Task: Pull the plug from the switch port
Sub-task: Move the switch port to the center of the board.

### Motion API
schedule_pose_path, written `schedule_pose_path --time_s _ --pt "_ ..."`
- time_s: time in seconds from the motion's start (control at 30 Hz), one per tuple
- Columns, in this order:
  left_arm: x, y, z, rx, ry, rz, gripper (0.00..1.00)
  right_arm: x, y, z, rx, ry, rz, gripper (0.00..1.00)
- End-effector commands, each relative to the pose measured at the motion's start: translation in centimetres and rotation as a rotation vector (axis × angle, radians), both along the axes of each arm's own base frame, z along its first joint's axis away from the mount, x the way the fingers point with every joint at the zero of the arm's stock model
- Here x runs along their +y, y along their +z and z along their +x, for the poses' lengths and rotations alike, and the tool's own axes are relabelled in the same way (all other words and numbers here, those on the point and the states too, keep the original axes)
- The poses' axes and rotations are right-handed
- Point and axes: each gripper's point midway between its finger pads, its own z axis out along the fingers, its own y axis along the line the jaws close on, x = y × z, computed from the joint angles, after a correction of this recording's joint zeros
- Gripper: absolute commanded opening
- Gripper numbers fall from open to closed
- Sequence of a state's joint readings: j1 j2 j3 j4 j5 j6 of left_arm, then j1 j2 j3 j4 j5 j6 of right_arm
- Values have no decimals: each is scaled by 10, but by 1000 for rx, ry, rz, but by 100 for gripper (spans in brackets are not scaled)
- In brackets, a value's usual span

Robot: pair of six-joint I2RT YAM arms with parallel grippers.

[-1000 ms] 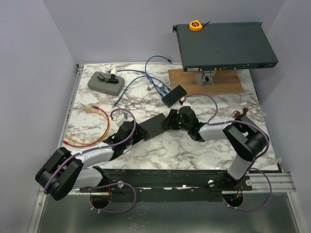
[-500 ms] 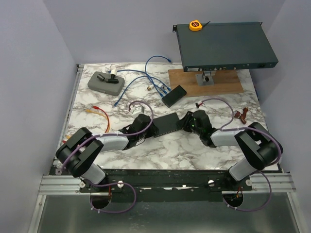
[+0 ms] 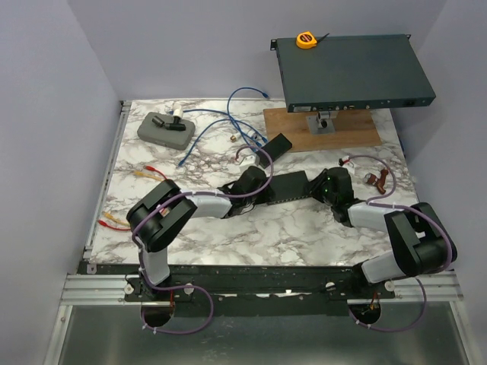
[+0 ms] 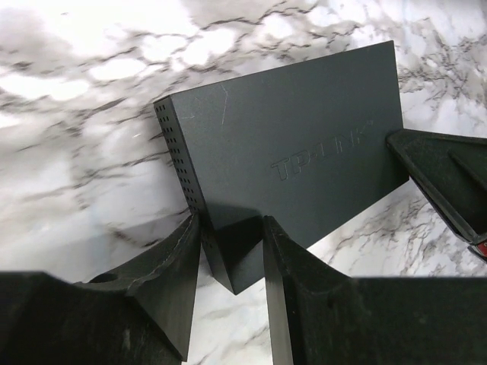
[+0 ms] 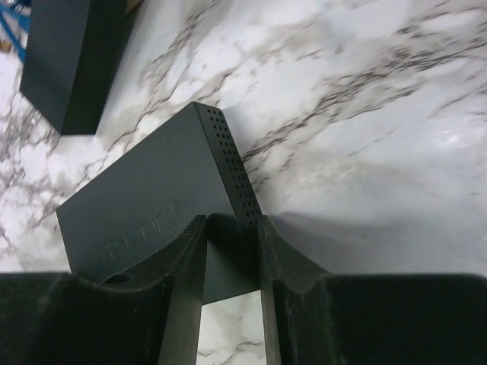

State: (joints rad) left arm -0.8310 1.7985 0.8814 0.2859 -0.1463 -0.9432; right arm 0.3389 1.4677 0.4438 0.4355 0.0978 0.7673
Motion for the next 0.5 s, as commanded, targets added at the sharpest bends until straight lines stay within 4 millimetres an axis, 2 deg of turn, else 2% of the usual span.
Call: schedule_pose_path --time_s 0.0,0.2,0.47 --pt "-71 19 -22 6 -228 -138 34 3 -29 -34 177 44 49 32" --pt "-98 18 -16 -3 -289 -153 34 -7 -34 -25 196 -18 69 32" --pt "-121 19 -10 -6 -337 -172 34 -24 -35 -13 185 -104 40 32"
